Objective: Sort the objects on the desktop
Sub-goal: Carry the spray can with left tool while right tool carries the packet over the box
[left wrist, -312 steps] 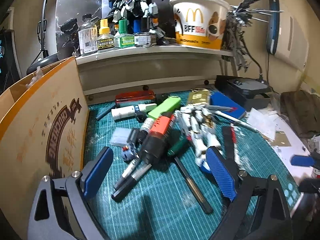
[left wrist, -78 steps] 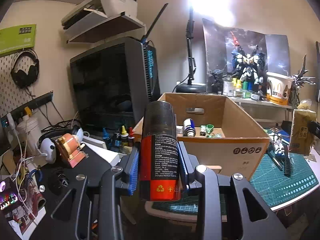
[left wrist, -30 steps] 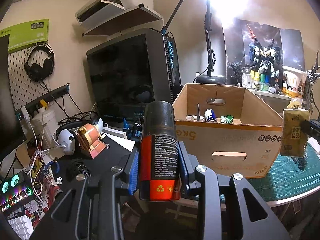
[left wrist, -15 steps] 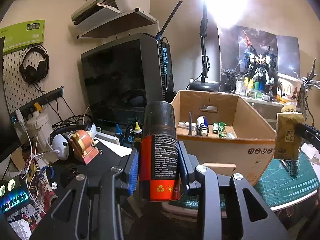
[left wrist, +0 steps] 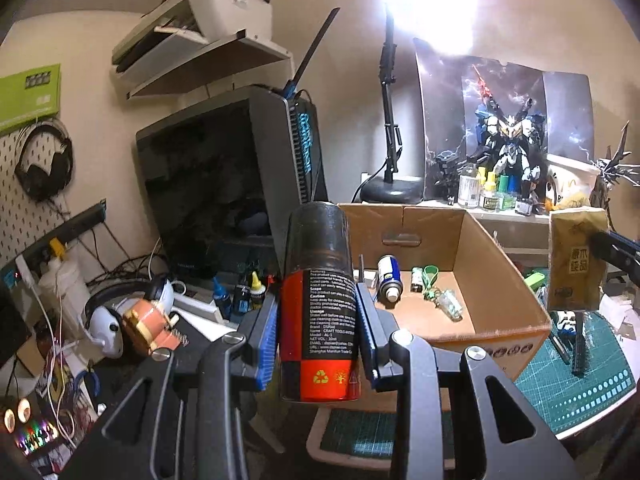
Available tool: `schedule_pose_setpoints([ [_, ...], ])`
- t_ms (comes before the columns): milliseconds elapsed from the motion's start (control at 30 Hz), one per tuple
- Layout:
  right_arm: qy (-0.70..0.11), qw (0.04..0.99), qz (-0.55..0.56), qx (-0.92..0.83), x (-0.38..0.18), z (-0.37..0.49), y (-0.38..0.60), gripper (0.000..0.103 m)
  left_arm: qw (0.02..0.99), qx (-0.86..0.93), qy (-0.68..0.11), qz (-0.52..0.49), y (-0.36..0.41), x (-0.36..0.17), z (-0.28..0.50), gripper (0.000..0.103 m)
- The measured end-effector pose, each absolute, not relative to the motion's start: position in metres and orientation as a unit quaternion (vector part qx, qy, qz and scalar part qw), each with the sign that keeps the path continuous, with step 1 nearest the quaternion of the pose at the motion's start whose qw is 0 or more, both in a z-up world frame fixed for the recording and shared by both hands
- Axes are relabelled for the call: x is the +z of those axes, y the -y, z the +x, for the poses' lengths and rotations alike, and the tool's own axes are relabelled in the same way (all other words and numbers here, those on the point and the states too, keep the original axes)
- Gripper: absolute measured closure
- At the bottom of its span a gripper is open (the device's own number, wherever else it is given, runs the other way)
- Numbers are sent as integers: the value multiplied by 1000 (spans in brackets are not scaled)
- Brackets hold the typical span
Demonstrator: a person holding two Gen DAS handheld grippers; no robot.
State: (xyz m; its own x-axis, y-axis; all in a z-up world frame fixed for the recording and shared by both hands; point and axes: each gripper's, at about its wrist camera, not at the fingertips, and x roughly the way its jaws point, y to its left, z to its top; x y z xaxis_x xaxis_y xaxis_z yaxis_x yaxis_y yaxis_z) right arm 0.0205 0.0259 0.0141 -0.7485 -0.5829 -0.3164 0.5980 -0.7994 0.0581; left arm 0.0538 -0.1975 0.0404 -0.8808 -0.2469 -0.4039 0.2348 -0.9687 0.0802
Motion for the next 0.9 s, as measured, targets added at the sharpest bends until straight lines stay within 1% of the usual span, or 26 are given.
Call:
schedule_pose_setpoints([
  [300,-46,313,172,-933,39,-24,-13,89,114,-968,46,219,189,59,7,69],
  [400,-61,320,173,-930,46,-39,-4,89,114,-965,68,227,186,61,-13,69],
  [500,-67,333,181,-923,50,-56,3,89,127,-958,107,234,180,61,-37,69],
  [633,-81,341,201,-915,48,-84,12,89,129,-948,152,249,174,58,-65,69],
  [800,-120,342,239,-901,31,-120,33,89,110,-929,204,290,164,45,-100,69],
  [900,-131,349,264,-889,18,-142,43,89,86,-918,205,328,166,38,-123,69],
])
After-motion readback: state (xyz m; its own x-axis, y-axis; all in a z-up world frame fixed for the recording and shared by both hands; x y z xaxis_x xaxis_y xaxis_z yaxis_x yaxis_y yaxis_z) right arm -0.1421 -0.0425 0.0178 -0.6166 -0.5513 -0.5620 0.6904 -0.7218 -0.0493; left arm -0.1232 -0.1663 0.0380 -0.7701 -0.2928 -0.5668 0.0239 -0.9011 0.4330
